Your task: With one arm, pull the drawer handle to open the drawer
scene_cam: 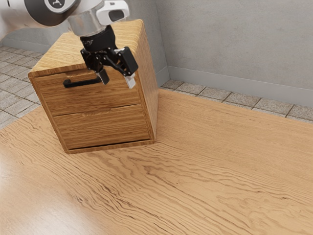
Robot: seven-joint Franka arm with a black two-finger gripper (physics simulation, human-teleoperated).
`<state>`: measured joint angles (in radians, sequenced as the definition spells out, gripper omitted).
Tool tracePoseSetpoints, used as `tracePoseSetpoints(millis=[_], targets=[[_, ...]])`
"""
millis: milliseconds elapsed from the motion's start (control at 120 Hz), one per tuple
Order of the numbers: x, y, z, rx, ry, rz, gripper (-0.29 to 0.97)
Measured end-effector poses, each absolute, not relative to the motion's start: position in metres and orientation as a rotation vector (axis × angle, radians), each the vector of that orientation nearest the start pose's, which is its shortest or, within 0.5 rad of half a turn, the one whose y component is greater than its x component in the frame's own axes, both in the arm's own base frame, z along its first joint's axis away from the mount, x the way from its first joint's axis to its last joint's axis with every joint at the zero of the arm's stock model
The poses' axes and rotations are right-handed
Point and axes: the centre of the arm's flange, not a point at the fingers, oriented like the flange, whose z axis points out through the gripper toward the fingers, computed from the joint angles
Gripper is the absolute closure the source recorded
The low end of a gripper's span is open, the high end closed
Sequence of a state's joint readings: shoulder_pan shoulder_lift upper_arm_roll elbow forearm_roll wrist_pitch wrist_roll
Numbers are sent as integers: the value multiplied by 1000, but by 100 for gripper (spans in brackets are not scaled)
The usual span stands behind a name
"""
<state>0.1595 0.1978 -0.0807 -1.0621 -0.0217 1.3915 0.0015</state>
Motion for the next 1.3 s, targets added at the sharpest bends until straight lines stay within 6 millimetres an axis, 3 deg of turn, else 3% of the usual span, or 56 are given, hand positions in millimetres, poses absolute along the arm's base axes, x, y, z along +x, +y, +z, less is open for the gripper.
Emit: tracePoseSetpoints(millis=[92, 183, 358, 692, 1017, 1300], targets=[[568, 51, 746, -3148, -78, -253, 0], [561, 47, 748, -3130, -25, -218, 0], [546, 96, 744, -3091, -43, -118, 0], [555, 112, 703, -2968, 305, -32, 0], [575, 125, 685, -2866, 705, -73, 0], [580, 132, 687, -2759, 950, -92, 0]])
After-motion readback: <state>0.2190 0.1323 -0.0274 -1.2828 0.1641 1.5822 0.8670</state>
